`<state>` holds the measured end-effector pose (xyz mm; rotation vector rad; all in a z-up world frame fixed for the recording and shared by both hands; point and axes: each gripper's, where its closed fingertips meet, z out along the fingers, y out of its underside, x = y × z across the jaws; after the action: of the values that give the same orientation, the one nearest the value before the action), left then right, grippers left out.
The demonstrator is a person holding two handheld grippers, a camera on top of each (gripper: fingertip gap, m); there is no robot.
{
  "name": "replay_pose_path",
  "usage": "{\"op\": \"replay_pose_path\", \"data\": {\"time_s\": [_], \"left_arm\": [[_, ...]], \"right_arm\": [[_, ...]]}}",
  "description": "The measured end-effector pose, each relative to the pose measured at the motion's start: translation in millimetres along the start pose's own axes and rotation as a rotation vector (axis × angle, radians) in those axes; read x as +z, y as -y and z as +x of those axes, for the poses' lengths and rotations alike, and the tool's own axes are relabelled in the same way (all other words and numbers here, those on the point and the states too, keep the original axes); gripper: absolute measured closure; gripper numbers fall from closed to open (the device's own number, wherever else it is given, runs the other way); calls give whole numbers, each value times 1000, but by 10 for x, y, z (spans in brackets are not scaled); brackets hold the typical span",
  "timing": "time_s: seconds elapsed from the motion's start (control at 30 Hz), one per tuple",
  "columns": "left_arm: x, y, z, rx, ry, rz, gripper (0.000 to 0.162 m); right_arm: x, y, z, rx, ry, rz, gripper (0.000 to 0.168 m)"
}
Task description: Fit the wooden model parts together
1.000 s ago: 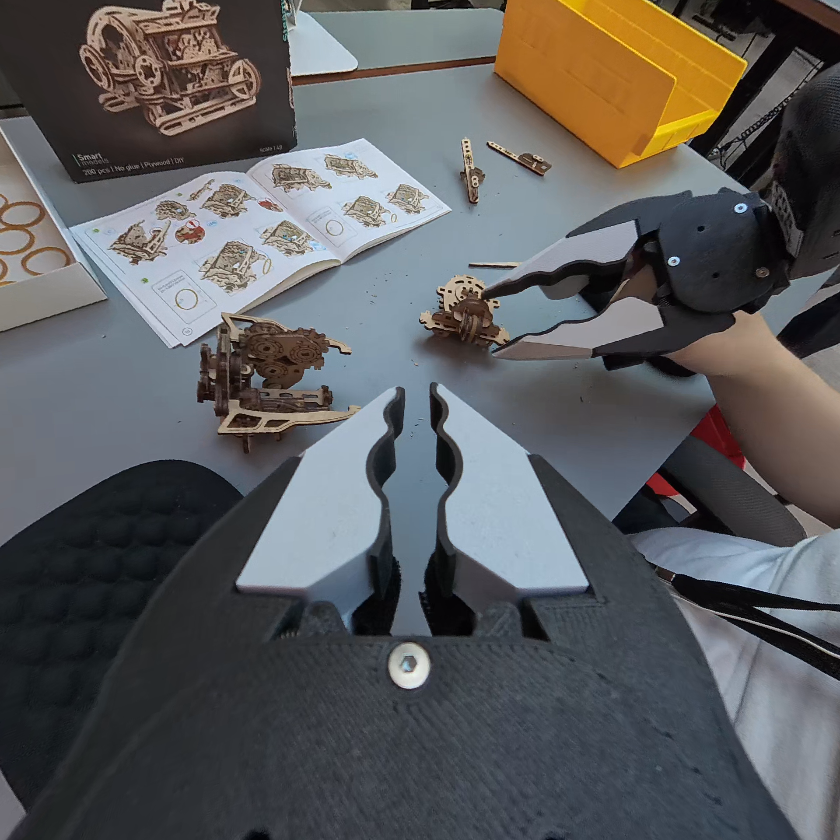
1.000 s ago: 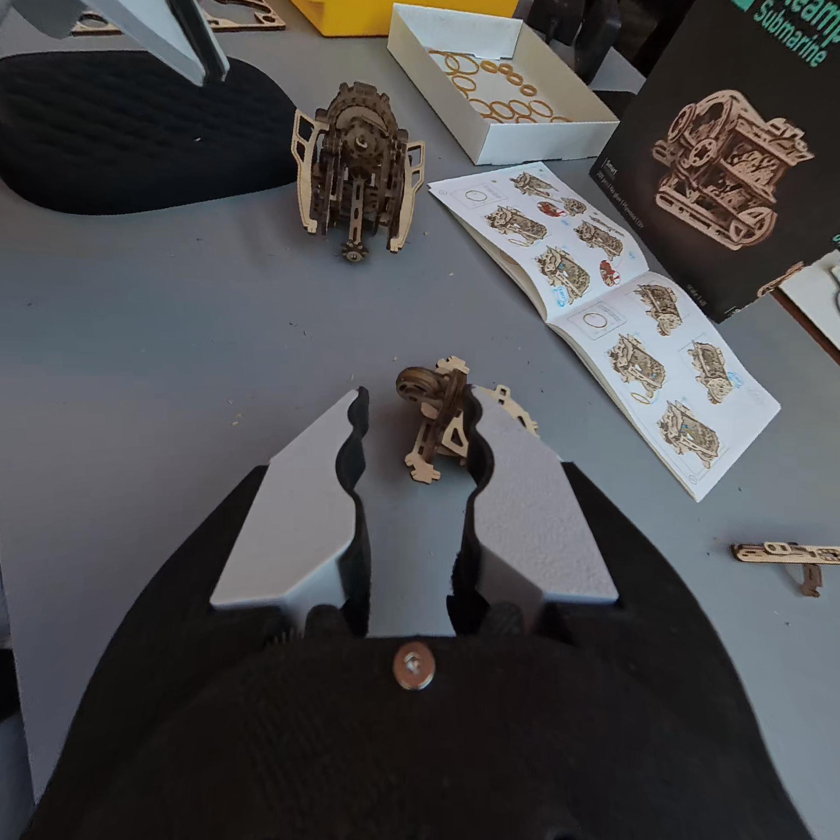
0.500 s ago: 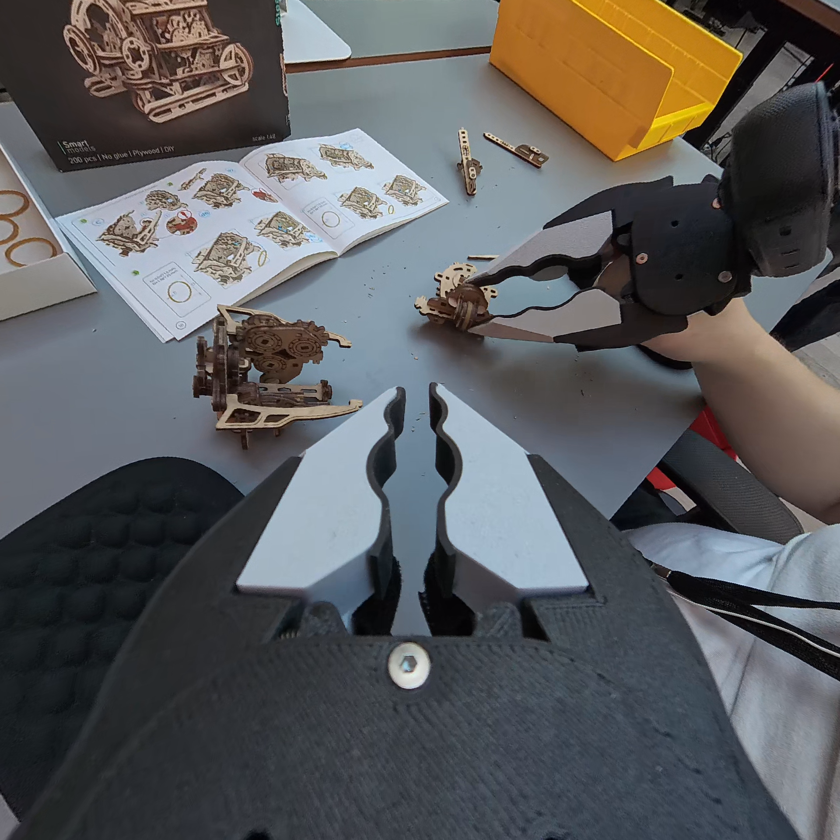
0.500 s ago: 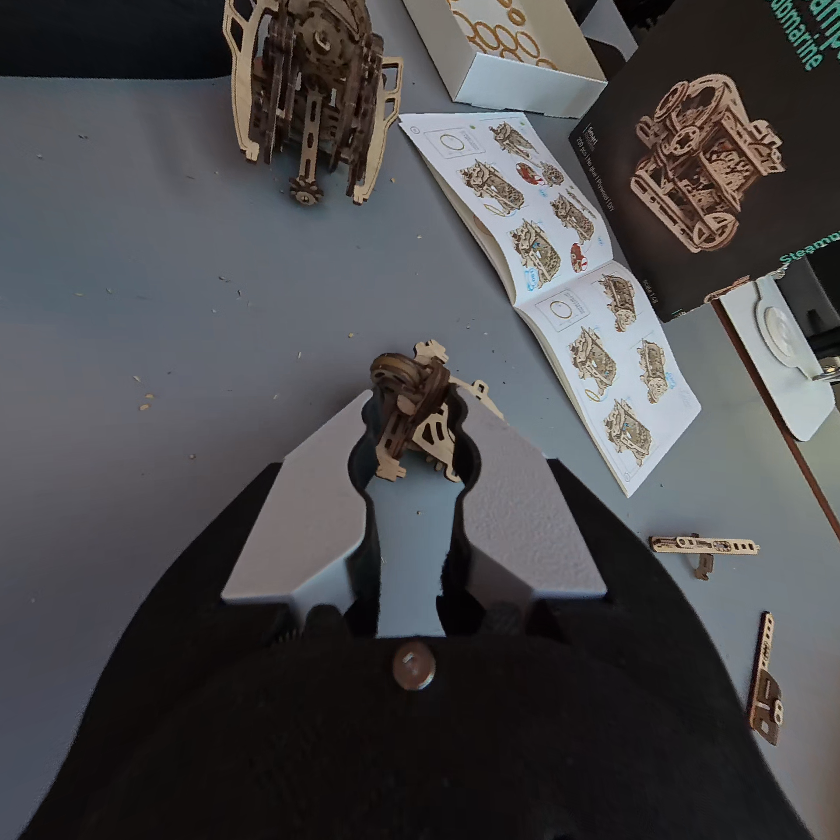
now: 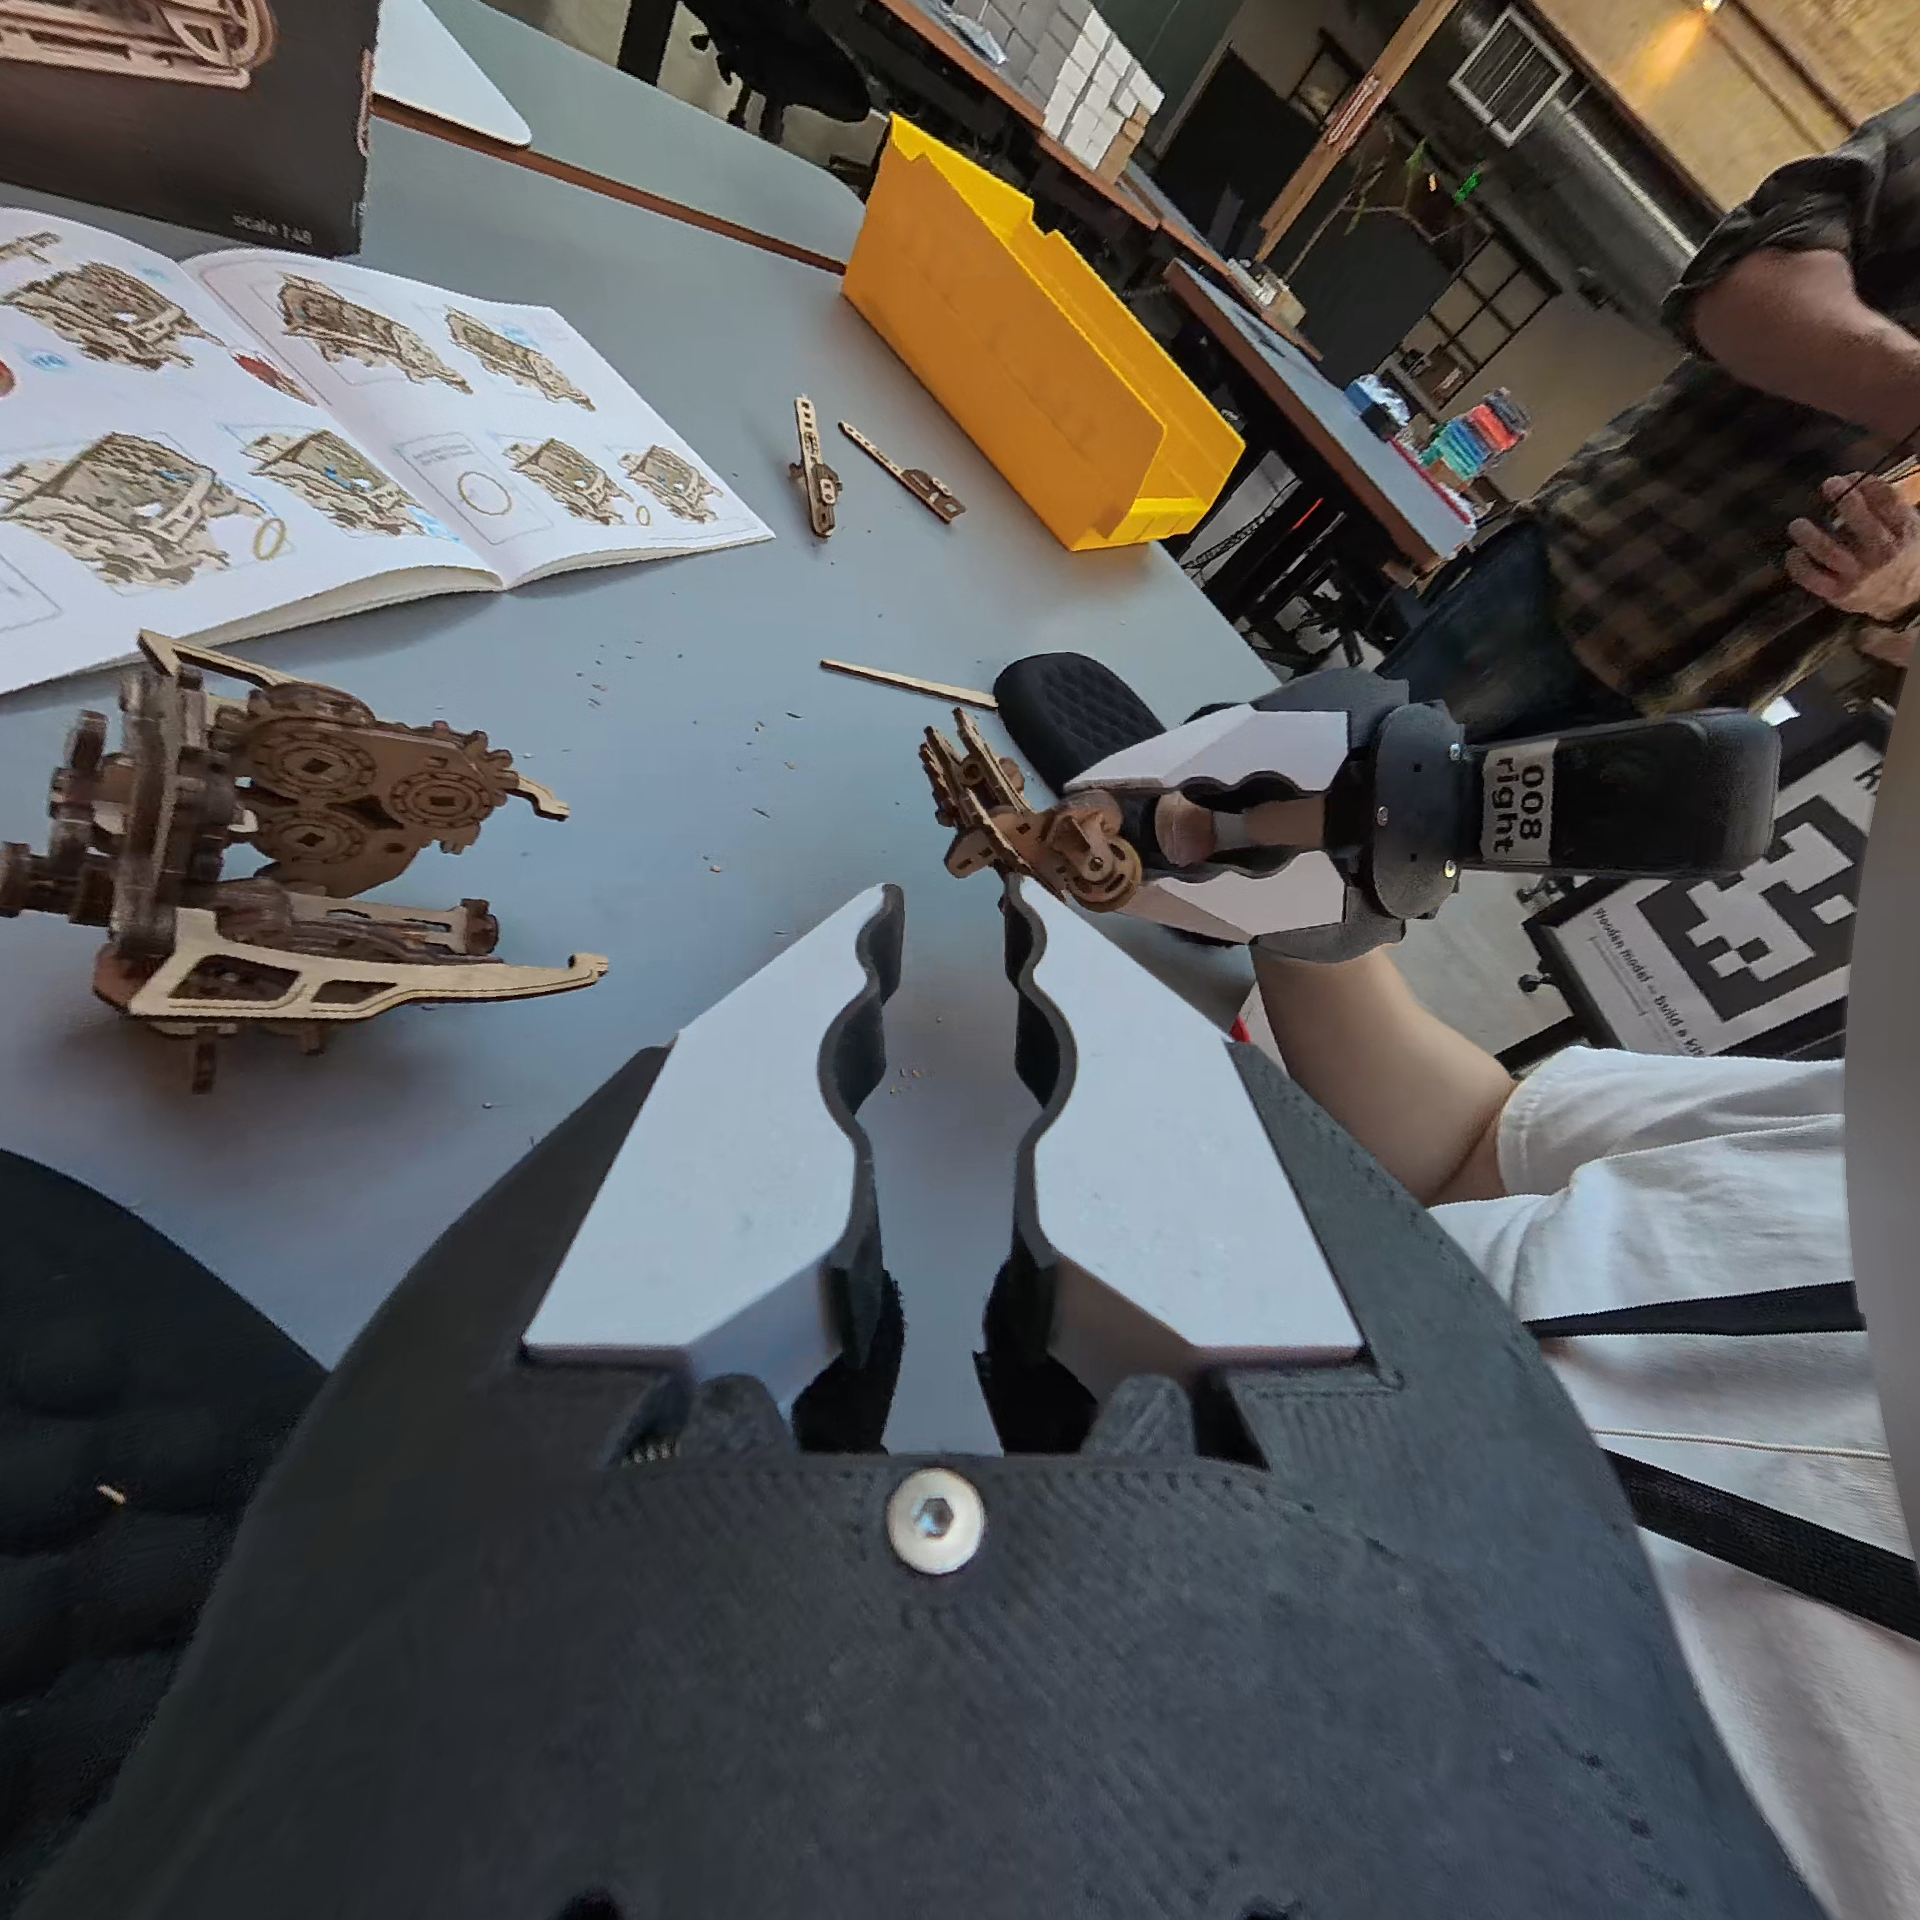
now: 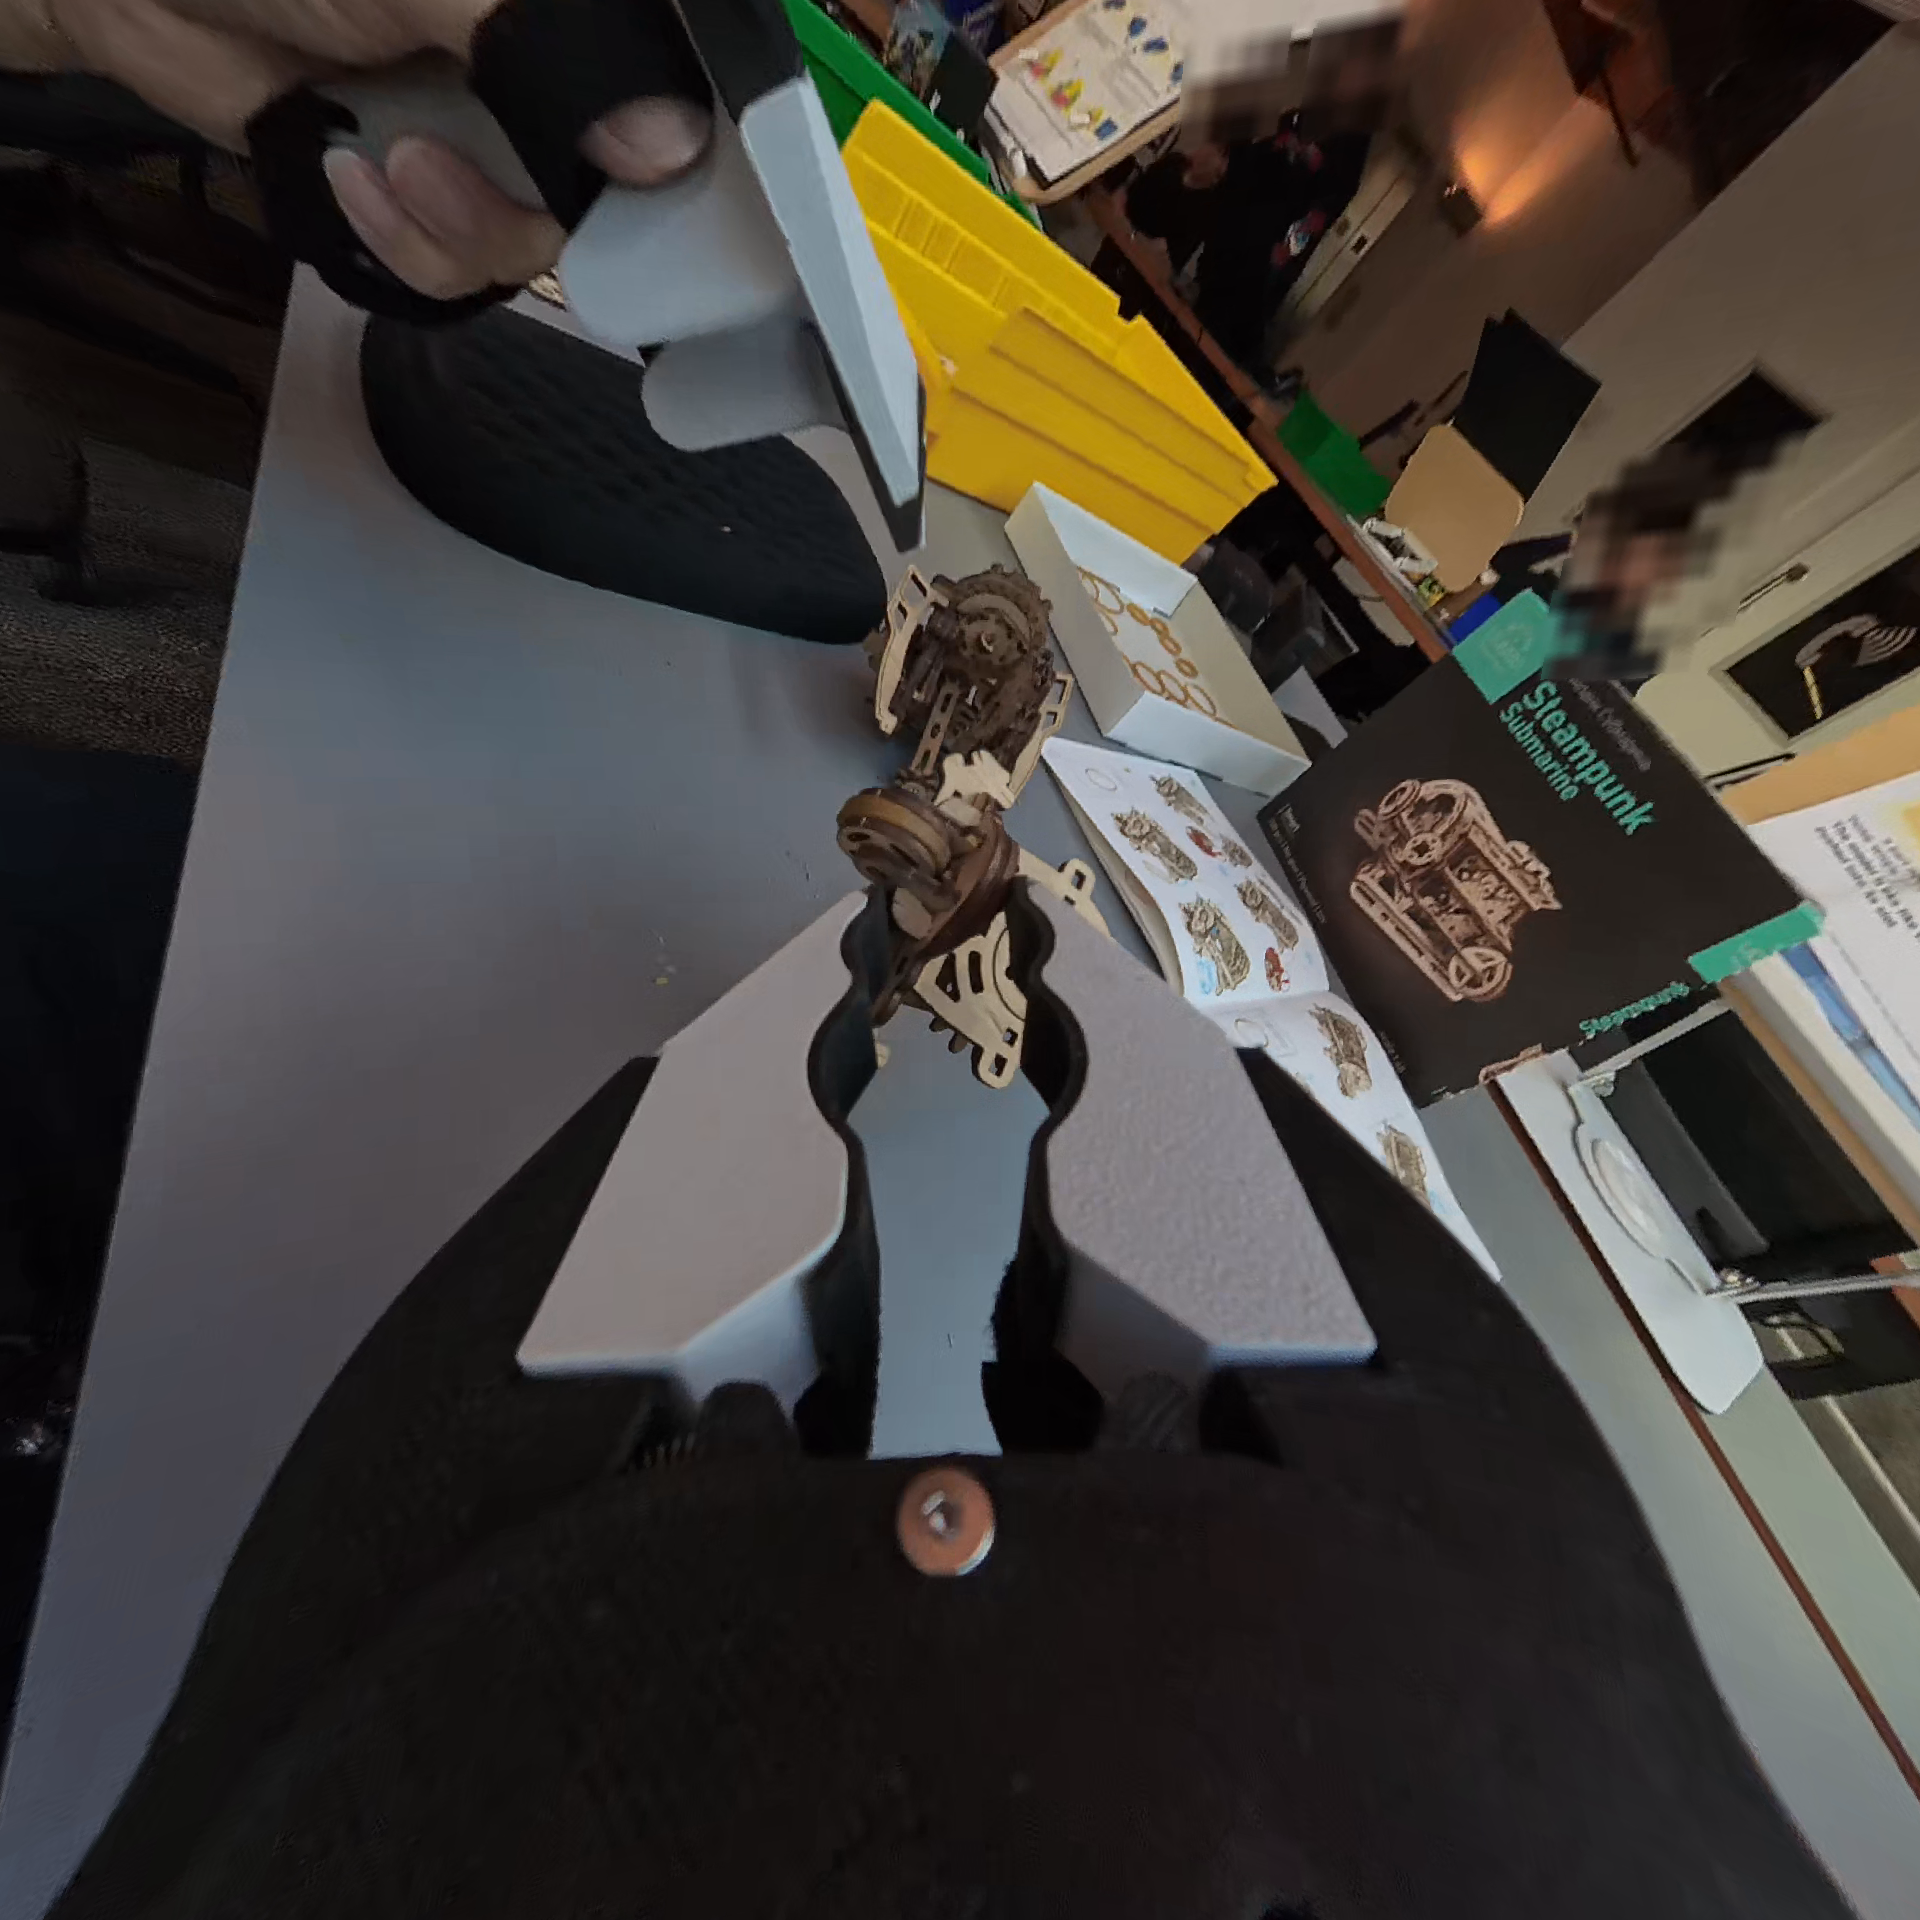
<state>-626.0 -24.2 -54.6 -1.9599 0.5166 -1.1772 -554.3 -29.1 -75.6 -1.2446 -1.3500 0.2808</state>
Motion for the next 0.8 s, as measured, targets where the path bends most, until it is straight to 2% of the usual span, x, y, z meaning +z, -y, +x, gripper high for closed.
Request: {"op": "replay_pose_path", "data": {"time_s": [0.17,0.3,0.6,0.8], "left_arm": [[-8,43,36,-36,-44,25,136],[37,42,42,-71,-75,22,128],[337,20,207,-112,-202,-66,127],[418,-42,232,-126,-228,-126,133]], "right_arm": [[-133,290,-142,-158,-1,132,146],[-152,385,-251,-295,3,180,146],[-146,416,-332,-454,23,198,146],[-151,392,-355,-513,17,188,146]]}}
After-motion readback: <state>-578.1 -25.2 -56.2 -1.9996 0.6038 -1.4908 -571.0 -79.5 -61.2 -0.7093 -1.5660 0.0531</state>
